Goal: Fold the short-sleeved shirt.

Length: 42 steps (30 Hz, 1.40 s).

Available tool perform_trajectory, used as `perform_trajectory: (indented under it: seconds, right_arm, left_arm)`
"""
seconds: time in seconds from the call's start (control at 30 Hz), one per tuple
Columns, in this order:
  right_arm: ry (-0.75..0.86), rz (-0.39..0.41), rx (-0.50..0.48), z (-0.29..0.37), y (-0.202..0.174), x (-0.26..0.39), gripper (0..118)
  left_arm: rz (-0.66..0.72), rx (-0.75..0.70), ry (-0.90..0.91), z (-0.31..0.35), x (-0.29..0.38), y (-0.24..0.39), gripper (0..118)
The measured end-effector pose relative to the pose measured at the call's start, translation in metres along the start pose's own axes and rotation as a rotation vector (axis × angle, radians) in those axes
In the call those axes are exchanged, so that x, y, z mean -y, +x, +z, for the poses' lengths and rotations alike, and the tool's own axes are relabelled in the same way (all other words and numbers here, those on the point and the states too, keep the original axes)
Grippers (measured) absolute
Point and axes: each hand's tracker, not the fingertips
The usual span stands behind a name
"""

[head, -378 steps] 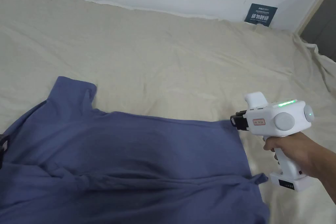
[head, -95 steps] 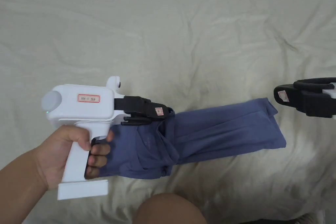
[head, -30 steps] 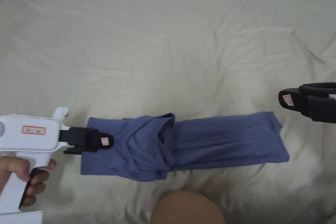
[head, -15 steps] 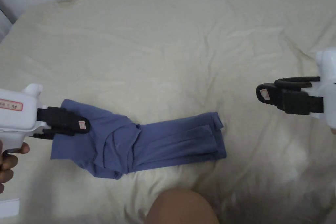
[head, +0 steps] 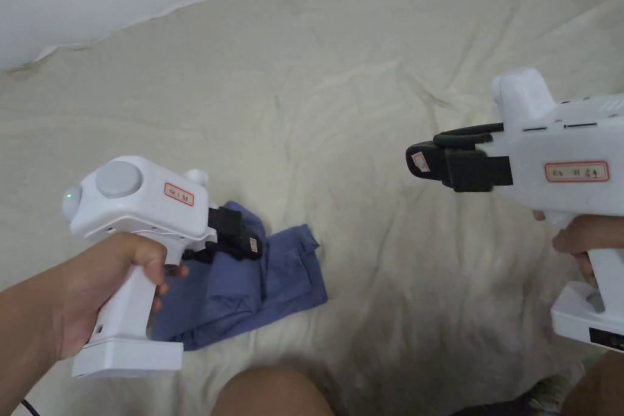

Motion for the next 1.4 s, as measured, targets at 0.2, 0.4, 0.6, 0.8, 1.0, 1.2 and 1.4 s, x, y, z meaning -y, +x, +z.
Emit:
perform_trajectory:
  seconds: [0.2, 0.4, 0.6, 0.8, 1.0, 1.2, 1.4]
  right_arm:
    - [-0.003, 0.001, 0.033, 0.014, 0.006, 0.003, 0]
    - [-0.001, -0.008, 0.041, 0.013, 0.005, 0.002, 0]
    - [-0.01, 0.01, 0.029, 0.01, -0.003, -0.001, 0]
    - [-0.009, -0.002, 0.022, 0.0, -0.004, -0.004, 0]
    - [-0.032, -0.002, 0.027, -0.002, -0.003, -0.007, 0]
    - [-0.044, -0.002, 0.068, -0.003, 0.01, -0.01, 0]
    - [-0.058, -0.009, 0.07, -0.013, 0.019, -0.008, 0]
  left_arm:
    - [0.001, 0.007, -0.035, -0.019, 0.0, 0.014, 31]
    - [0.046, 0.231, 0.029, 0.014, 0.009, 0.006, 68]
    - [0.038, 0.505, 0.141, 0.078, 0.038, -0.036, 64]
    - [-0.038, 0.585, 0.121, 0.055, 0.05, -0.046, 2]
    - [-0.095, 0.651, 0.002, -0.001, 0.037, -0.017, 0]
    - [-0.133, 0.596, -0.075, -0.047, 0.015, -0.002, 0]
    - [-0.032, 0.573, -0.037, -0.061, -0.018, -0.008, 0]
